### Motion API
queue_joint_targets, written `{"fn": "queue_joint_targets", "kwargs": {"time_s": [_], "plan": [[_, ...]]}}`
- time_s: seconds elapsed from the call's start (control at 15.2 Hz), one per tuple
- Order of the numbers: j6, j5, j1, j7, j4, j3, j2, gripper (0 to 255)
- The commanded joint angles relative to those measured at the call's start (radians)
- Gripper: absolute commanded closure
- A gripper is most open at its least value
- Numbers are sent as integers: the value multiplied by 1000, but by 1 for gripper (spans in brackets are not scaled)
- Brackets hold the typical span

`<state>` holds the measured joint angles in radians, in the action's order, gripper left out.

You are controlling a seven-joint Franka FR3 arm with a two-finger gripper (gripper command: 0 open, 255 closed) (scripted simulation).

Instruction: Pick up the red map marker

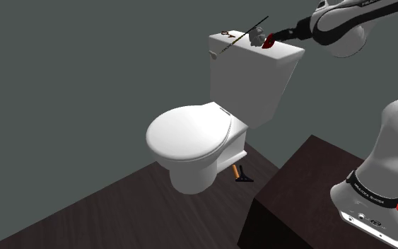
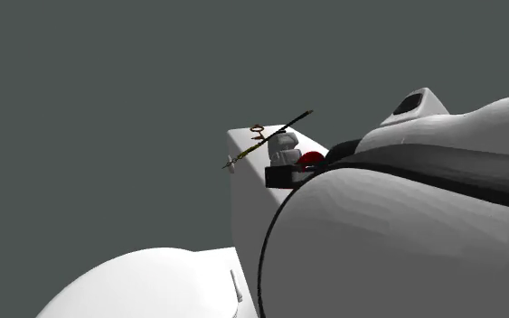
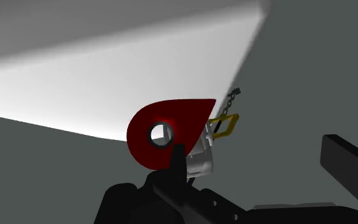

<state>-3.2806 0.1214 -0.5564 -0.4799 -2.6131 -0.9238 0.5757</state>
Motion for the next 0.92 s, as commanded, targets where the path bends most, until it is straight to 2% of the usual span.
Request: {"fn": "queue_joint_targets", "kwargs": {"time_s": [0.0, 0.07, 0.2, 0.4, 0.46, 0.86], "plan": [[-137, -8, -225, -52, 41, -216, 33, 0], [-190, -29, -318, -68, 65, -306, 67, 0], [-282, -81, -472, -96, 122, -450, 150, 0], [-388, -169, -639, -143, 221, -587, 304, 0], [-403, -187, -663, -150, 240, -604, 334, 0], [-451, -231, -705, -182, 224, -671, 391, 0]]}}
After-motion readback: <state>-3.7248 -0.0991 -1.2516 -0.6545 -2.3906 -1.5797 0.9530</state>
